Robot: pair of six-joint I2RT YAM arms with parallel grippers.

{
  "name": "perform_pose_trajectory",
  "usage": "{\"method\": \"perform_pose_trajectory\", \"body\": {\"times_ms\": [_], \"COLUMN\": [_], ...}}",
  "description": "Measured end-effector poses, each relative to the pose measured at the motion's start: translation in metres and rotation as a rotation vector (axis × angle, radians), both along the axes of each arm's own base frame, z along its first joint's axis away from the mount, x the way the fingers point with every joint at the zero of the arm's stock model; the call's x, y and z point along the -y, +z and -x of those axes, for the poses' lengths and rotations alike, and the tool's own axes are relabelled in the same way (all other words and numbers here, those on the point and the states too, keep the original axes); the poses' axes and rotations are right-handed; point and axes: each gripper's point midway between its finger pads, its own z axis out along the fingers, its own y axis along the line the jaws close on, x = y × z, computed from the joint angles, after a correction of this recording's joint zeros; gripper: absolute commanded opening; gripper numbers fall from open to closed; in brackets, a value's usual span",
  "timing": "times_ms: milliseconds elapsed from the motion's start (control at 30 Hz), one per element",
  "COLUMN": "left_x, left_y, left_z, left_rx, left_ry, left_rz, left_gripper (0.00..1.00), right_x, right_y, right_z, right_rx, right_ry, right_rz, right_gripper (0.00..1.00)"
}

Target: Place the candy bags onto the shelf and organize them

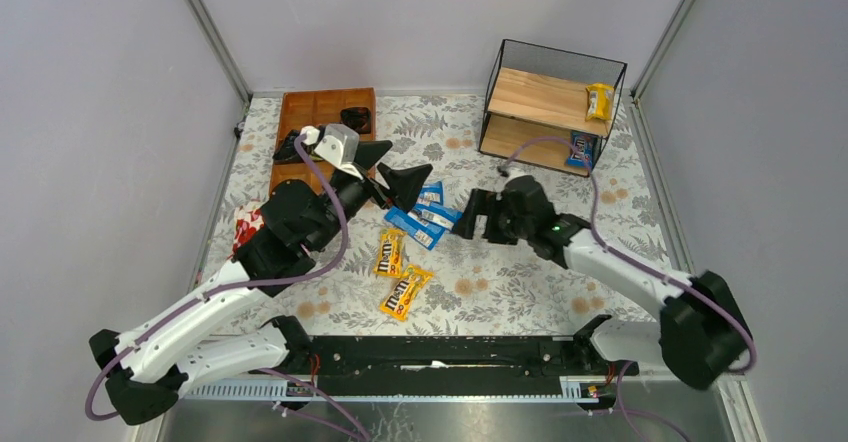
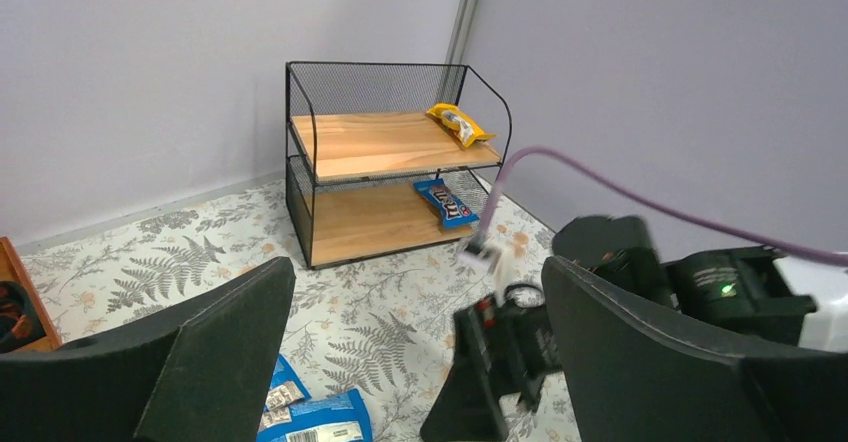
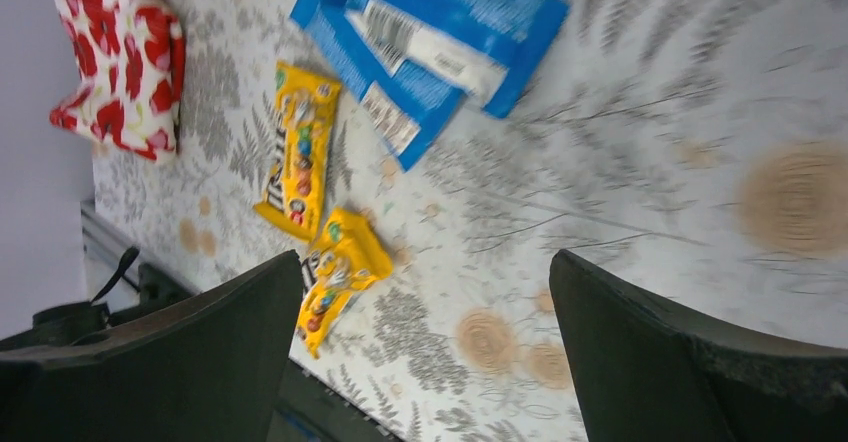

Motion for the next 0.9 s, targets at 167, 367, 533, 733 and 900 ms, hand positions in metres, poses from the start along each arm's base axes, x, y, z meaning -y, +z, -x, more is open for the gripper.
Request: {"method": "perform_pose_trajectory", "body": {"times_ms": [167, 367, 533, 733, 900], "left_x": [-0.009, -0.013, -0.013, -0.012, -0.008], "left_y": [0.007, 0.008, 0.008, 0.007, 0.003], "left_z": [0.000, -0.001, -0.001, -0.001, -0.003], "left_rx": [0.010, 0.013, 0.012, 0.011, 0.003], "left_ry": [0.032, 0.049, 0.049, 0.046, 0.038], "left_rz": [0.022, 0.031, 0.030, 0.028, 0.016], "left_gripper": [0.99, 0.99, 0.99, 0.99, 0.99], "right_x": [-0.056, -0.091, -0.102, -0.118, -0.127], "right_y": [-0.016, -0.035, -0.064, -0.085, -0.084], "right_z": [0.023, 0.034, 0.045, 0.053, 0.059], "right_rx": [-0.128, -0.249, -0.365, -0.473, -0.513], "right_ry": [0.110, 0.199, 0.258, 0.329, 0.370], "right_rz": [-0.074, -0.181, -0.190, -0.236, -0.310], "right_gripper": [0.98, 0.93, 0.80, 0.73, 0.69]}}
